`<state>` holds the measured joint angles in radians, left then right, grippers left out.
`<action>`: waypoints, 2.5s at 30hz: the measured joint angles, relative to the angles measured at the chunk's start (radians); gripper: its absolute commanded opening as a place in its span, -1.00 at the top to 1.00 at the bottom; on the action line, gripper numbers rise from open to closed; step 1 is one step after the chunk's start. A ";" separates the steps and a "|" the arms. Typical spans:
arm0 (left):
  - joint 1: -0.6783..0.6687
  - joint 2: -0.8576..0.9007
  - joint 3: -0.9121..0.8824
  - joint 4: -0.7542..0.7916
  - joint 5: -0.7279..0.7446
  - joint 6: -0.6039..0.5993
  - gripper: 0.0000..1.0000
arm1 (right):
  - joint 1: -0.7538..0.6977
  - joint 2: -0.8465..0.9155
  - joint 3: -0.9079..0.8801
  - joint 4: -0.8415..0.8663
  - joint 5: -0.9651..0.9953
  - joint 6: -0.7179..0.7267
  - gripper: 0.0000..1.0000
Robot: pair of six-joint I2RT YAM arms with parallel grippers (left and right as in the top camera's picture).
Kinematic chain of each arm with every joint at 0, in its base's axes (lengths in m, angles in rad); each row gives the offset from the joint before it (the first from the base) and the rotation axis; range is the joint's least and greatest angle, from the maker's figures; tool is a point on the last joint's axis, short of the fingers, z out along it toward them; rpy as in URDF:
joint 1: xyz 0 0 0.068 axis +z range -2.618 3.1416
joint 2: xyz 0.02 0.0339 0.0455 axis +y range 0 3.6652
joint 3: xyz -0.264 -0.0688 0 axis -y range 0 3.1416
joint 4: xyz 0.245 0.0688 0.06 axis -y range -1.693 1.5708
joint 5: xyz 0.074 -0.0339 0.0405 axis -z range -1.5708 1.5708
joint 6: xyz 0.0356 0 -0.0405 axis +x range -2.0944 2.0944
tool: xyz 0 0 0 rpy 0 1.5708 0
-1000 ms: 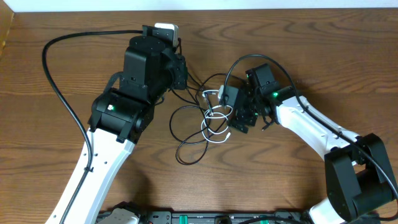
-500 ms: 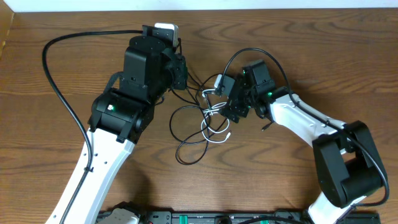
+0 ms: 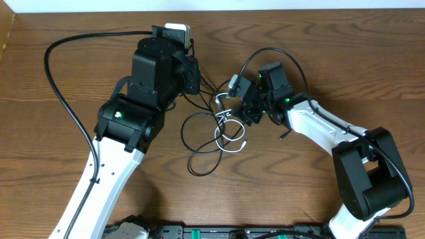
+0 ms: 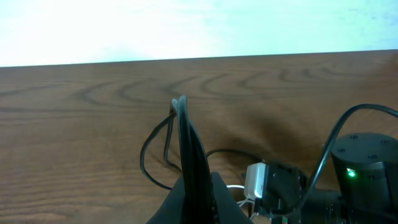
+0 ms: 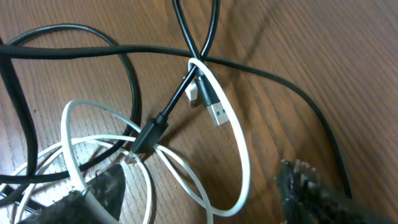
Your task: Untangle cables
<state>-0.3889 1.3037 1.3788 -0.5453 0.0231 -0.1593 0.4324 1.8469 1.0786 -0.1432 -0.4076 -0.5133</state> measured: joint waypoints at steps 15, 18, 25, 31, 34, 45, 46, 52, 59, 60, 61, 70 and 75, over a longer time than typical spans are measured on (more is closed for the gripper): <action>0.000 0.000 0.000 0.012 -0.035 0.000 0.85 | -0.012 0.027 0.000 -0.080 -0.008 0.256 0.98; 0.000 0.000 0.000 0.024 -0.080 0.000 0.85 | -0.029 -0.050 -0.001 -0.179 -0.023 0.290 0.98; 0.000 0.000 0.000 0.029 -0.143 0.000 0.85 | -0.054 -0.269 0.000 -0.315 0.027 0.352 0.98; 0.000 0.000 0.000 0.027 -0.172 0.000 0.85 | -0.170 -0.505 0.000 -0.420 0.152 0.456 0.98; 0.000 0.000 0.000 0.024 -0.204 0.000 0.85 | -0.229 -0.561 0.000 -0.459 0.262 0.504 0.98; 0.000 0.000 0.000 -0.016 -0.259 0.000 0.85 | -0.491 -0.587 0.004 -0.437 0.561 0.555 0.98; 0.000 0.000 0.000 -0.027 -0.262 0.000 0.85 | -0.513 -0.587 0.011 -0.431 0.573 0.555 0.98; 0.000 0.000 0.000 -0.069 -0.230 0.000 0.85 | -0.605 -0.587 0.157 -0.387 0.616 0.556 0.98; 0.000 0.000 0.000 -0.137 -0.099 -0.005 0.85 | -0.678 -0.589 0.280 -0.251 0.676 0.555 0.98; 0.000 0.000 0.000 -0.145 -0.080 -0.006 0.85 | -0.684 -0.589 0.283 -0.232 0.688 0.555 0.98; 0.000 0.002 0.000 -0.148 -0.071 -0.008 0.85 | -0.690 -0.590 0.284 -0.212 0.706 0.555 0.98; 0.000 0.030 0.000 -0.185 -0.004 -0.020 0.85 | -0.729 -0.590 0.284 -0.098 0.856 0.520 0.98; 0.000 0.032 0.000 -0.185 -0.002 -0.020 0.85 | -0.730 -0.570 0.288 -0.260 0.870 0.500 0.98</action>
<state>-0.3889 1.3354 1.3785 -0.7300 0.0216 -0.1795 -0.2974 1.2774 1.3663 -0.4034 0.4625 -0.0128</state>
